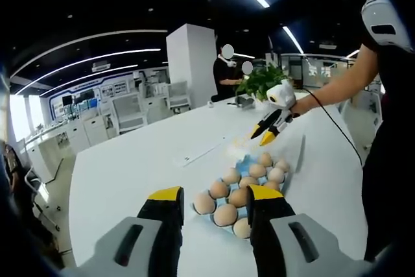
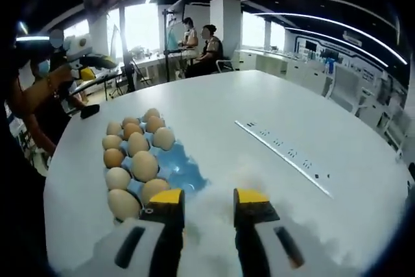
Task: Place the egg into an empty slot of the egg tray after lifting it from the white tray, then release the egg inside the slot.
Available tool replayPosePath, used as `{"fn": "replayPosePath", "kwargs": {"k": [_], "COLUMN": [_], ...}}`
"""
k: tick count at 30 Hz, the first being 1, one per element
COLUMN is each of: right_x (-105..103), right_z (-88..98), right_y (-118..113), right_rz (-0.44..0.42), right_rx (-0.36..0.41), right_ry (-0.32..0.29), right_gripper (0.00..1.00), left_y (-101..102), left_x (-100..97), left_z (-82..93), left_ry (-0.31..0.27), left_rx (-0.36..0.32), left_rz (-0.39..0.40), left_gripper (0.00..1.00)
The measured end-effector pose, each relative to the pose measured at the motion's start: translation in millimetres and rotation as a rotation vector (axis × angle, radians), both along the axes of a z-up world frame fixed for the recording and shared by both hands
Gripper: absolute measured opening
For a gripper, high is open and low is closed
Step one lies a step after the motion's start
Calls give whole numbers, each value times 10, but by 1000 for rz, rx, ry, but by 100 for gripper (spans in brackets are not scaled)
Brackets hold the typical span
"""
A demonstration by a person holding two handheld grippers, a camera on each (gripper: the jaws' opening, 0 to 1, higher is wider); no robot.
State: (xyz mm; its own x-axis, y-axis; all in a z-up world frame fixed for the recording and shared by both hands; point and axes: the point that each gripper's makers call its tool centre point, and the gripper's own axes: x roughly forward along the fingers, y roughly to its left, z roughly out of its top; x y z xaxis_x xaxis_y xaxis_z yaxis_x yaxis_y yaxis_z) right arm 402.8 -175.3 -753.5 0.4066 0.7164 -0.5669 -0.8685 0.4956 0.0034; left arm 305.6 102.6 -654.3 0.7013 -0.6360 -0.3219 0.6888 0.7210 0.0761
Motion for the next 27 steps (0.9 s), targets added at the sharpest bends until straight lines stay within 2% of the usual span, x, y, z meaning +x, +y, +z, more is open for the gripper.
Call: {"fn": "replayPosePath", "kwargs": {"k": [9, 15, 27], "right_x": [-7, 8, 157], "right_z": [11, 43, -48], "right_y": [-244, -529, -1369], "right_rz": [-51, -107, -280], "right_rx": [-20, -40, -147], "right_ry": [-9, -19, -37], "right_gripper": [30, 30, 30], "left_y": [-30, -38, -55], "left_x": [11, 4, 3], "left_z": [5, -6, -15], "left_ry": [-1, 2, 4], "left_rx": [1, 2, 1], "left_rz": [-5, -6, -8], "left_gripper": [39, 39, 39]}}
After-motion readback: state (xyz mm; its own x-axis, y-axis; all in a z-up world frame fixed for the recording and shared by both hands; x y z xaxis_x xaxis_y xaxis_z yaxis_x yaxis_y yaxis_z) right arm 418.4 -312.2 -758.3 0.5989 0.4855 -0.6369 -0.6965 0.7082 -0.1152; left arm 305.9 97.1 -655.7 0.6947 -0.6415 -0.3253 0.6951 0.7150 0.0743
